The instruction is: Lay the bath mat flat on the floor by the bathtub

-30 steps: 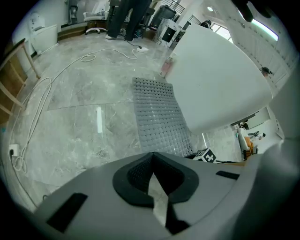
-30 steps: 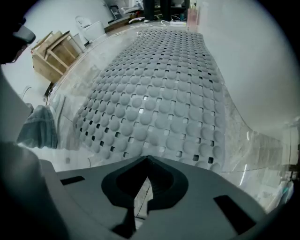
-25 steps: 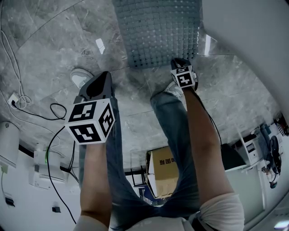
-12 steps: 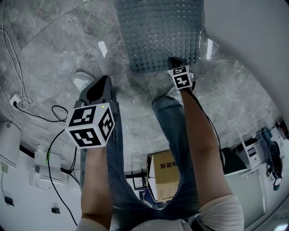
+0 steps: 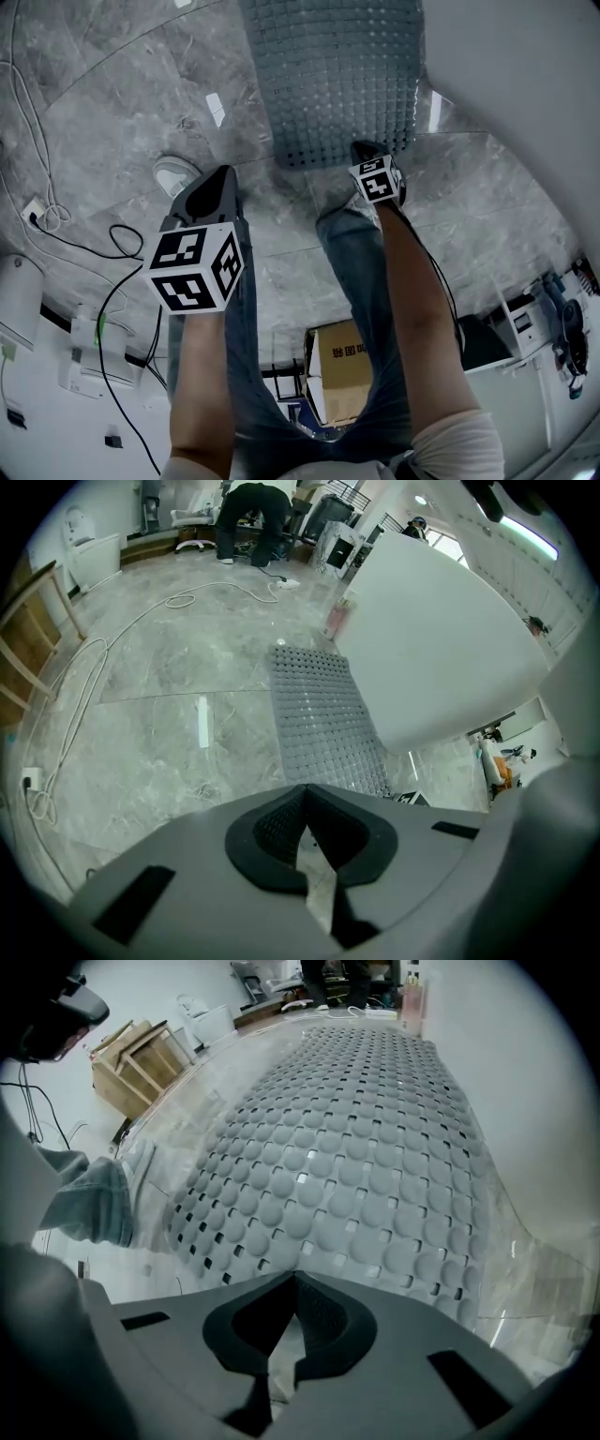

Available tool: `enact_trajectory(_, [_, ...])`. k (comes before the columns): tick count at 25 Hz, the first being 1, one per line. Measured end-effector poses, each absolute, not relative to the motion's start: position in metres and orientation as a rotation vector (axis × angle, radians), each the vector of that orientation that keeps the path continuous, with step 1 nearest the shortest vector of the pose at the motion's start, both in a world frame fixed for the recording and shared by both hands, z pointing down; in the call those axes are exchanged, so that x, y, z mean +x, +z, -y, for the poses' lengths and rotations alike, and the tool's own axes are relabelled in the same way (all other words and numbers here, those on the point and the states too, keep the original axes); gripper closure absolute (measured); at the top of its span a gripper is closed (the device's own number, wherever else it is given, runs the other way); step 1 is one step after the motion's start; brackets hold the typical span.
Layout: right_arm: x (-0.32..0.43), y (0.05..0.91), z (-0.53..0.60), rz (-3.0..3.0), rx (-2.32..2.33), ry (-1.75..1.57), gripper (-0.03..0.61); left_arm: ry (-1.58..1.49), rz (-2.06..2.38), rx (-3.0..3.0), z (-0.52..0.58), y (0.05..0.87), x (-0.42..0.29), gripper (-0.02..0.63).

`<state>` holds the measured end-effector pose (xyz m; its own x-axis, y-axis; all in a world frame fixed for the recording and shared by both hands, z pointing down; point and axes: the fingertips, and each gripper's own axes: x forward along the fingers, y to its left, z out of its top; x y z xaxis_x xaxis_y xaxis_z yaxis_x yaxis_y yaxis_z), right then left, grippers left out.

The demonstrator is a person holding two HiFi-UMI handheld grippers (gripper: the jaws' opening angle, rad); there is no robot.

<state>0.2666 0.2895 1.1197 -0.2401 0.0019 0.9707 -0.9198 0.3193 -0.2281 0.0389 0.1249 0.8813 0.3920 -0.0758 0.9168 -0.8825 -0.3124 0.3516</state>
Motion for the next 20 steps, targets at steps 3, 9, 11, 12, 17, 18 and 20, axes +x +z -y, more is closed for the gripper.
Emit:
enact_trajectory(3, [0.267,1.119,-0.309,1.51,0.835,1.138,0.555,1.042,0.854,1.682,-0.127,0.881,0.04,0.597])
enact_trajectory(9, [0.264,1.122,-0.341,1.47,0.757,1.185,0.555,1.031,0.854,1.691,-0.124,0.88,0.042,0.597])
enact_trajectory(11, [0.264,1.123,-0.343,1.464,0.736,1.19,0.555,1.031,0.851,1.693,-0.123,0.881,0.043,0.597])
enact_trajectory(12, [0.264,1.122,-0.343,1.46,0.726,1.189,0.555,1.029,0.851,1.693,-0.123,0.88,0.043,0.598])
enact_trajectory(17, [0.267,1.117,-0.324,1.464,0.791,1.199,0.555,1.027,0.845,1.704,-0.122,0.88,0.049,0.598])
enact_trajectory(18, [0.264,1.118,-0.324,1.472,0.805,1.221,0.555,1.03,0.84,1.704,-0.123,0.881,0.05,0.597])
enact_trajectory(20, [0.255,1.119,-0.329,1.51,0.767,1.234,0.555,1.04,0.831,1.705,-0.125,0.881,0.051,0.597])
